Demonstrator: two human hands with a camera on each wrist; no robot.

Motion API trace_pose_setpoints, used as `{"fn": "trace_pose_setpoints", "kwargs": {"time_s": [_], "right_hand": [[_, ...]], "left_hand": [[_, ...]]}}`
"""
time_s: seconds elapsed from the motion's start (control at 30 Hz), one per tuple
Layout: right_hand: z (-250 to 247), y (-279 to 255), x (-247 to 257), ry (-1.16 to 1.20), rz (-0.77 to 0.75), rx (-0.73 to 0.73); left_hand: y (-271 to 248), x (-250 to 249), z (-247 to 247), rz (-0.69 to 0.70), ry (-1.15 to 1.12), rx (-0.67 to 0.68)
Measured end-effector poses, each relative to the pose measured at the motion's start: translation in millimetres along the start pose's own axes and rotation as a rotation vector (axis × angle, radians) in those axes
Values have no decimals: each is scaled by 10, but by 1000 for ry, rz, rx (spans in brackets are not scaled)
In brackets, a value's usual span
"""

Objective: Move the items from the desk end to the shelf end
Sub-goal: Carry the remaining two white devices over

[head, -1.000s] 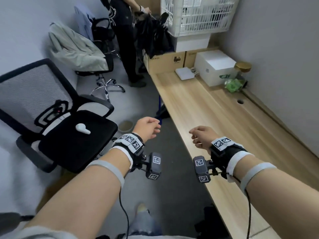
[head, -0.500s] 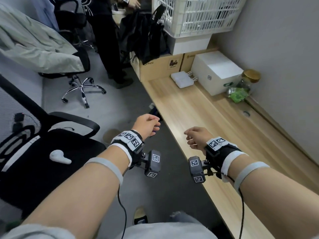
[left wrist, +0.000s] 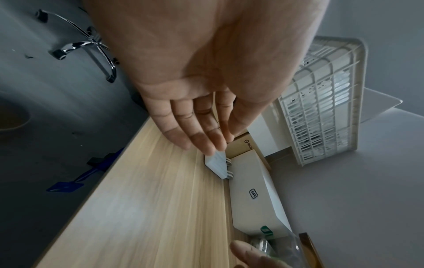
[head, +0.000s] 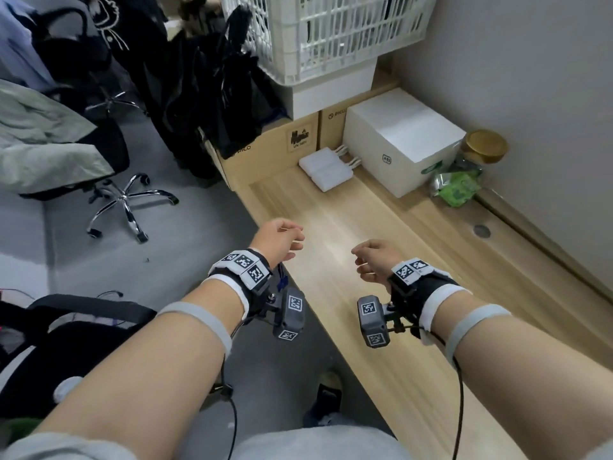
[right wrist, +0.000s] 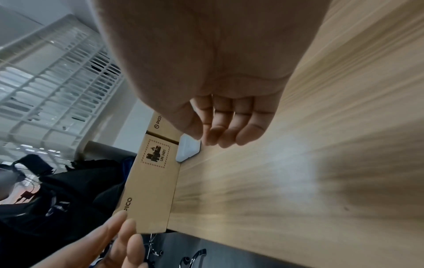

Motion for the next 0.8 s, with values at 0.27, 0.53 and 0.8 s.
{"fn": "trace_pose_setpoints", "kwargs": {"time_s": [0.27,0.53,0.8], "right_hand": [[-46,844,343,-21,61,-37],[17,1692,623,-85,130,-157],[139,2506,817,-209,132,-268]], "left_hand": [[958,-187,60,-73,48,7],[2122,-277,86,-39,304,55],[3279,-16,197,15,470,58]]}}
Point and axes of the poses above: each hand's wrist, its own y-axis towards the middle knuckle, its own z-axis out of the palm, x = y × z, the point moved 1 cm from there along y, towards the middle knuckle, and after that the axes turned 4 degrees about x, right-handed, at the moved point
